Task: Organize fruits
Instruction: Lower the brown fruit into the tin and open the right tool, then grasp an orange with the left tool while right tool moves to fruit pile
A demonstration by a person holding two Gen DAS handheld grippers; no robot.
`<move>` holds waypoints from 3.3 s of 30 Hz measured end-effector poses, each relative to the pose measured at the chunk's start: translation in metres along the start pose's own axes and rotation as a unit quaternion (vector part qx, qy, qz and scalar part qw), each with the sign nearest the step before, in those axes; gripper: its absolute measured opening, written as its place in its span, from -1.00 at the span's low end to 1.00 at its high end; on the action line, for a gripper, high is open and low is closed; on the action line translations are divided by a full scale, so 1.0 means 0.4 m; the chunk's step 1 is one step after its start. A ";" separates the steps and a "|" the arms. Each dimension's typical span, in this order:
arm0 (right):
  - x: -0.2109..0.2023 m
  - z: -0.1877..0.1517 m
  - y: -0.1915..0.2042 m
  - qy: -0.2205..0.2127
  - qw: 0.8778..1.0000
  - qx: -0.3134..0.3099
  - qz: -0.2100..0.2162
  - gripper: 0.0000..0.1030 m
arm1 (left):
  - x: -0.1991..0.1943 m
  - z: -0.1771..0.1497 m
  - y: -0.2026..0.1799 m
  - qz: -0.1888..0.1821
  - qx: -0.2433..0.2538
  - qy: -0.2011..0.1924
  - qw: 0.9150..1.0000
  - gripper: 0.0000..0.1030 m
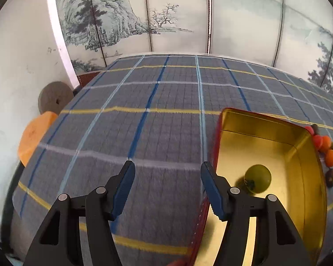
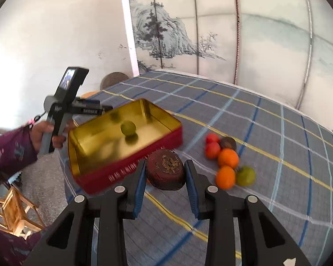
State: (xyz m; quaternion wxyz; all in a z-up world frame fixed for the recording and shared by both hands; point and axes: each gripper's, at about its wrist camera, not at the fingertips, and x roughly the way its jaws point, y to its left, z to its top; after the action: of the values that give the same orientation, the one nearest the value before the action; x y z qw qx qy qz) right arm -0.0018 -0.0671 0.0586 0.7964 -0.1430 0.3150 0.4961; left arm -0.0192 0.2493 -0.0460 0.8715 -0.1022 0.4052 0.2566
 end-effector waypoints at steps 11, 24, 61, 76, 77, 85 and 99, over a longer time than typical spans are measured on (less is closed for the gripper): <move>0.146 0.109 0.101 0.016 0.995 -0.001 0.097 -0.39 | -0.187 -0.071 -0.032 0.068 -0.033 -0.066 0.995 0.22; 0.361 0.108 0.222 0.099 0.985 0.005 0.141 -0.39 | -0.261 -0.104 -0.037 0.030 -0.060 -0.059 0.996 0.24; 0.470 0.172 0.330 0.131 0.981 0.001 0.146 -0.33 | -0.315 -0.144 -0.037 0.062 -0.033 -0.068 0.995 0.51; 0.415 0.185 0.296 0.085 0.983 0.031 0.159 -0.17 | -0.337 -0.140 -0.057 0.066 -0.022 -0.080 0.994 0.69; 0.406 0.183 0.289 0.081 0.983 0.036 0.162 -0.17 | -0.335 -0.140 -0.062 0.066 -0.020 -0.077 0.995 0.69; 0.287 0.154 0.245 0.030 0.986 0.043 0.161 -0.03 | -0.339 -0.137 -0.091 0.063 -0.008 -0.076 0.995 0.69; 0.049 -0.129 -0.164 0.024 0.988 0.140 -0.060 0.05 | -0.387 -0.132 -0.261 -0.076 0.111 -0.068 0.989 0.69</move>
State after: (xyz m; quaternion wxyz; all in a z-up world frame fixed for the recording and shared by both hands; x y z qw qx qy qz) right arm 0.0436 -0.1119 0.0011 0.8291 -0.0601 0.3911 0.3951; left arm -0.0820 0.0842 0.0342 0.9198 -0.0173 0.3625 0.1494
